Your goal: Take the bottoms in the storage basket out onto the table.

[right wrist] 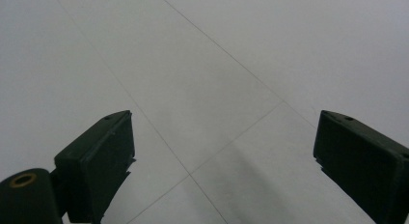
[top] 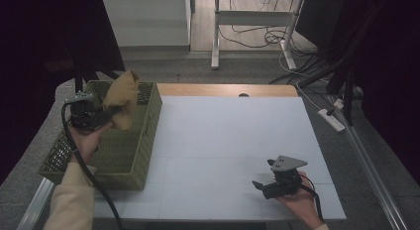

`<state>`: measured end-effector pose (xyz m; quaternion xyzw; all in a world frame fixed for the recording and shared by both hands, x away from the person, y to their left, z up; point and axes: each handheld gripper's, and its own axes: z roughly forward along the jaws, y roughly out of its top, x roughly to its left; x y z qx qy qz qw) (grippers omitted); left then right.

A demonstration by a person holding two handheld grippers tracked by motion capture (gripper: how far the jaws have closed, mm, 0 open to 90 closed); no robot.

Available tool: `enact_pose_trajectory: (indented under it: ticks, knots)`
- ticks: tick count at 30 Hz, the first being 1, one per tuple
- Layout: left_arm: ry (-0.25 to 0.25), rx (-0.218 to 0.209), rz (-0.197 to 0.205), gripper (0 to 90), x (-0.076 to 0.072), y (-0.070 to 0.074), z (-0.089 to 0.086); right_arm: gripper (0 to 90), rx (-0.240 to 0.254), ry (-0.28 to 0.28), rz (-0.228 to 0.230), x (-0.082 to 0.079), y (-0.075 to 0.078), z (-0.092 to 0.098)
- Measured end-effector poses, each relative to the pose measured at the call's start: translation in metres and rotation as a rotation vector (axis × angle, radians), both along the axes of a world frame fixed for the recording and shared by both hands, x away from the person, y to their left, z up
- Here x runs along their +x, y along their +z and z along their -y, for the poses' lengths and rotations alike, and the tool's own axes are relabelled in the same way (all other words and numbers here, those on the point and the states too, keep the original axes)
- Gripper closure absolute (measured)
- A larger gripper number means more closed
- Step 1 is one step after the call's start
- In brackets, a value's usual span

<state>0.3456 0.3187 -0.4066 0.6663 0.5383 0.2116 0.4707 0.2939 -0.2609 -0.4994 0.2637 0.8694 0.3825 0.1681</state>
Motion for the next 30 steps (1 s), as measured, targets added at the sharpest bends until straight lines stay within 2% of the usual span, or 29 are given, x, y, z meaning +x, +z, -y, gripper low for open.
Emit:
enact_pose_trajectory:
  ticks: [4,9,10,11,12,19,24,30]
  knots:
    - [-0.021,-0.015,0.035,72.3,-0.009,0.005,0.004,7.4,-0.001,-0.002,0.0,0.0,0.0,0.0]
    - [-0.031,-0.014,0.048,72.3,-0.012,0.009,0.006,7.4,-0.003,0.002,-0.002,0.001,-0.001,0.0]
    - [-0.033,-0.035,0.057,72.3,-0.014,0.009,0.006,7.4,-0.004,0.004,-0.001,0.001,-0.001,-0.001]
    - [-0.033,-0.035,0.057,72.2,-0.014,0.009,0.006,7.4,-0.004,0.004,-0.001,0.001,-0.001,-0.001]
    - [-0.041,-0.056,0.06,72.3,-0.015,0.009,0.007,7.4,-0.005,0.006,0.001,0.001,-0.001,-0.001]
    - [-0.06,-0.058,0.075,72.2,-0.019,0.014,0.015,7.4,0.008,0.004,0.007,0.0,0.001,0.0]
    - [-0.072,-0.089,0.089,72.2,-0.023,0.016,0.016,7.4,0.017,-0.002,0.014,0.0,0.003,0.002]
    - [-0.09,-0.095,0.106,72.2,-0.025,0.021,0.022,7.4,0.015,-0.005,0.012,0.0,0.003,0.003]
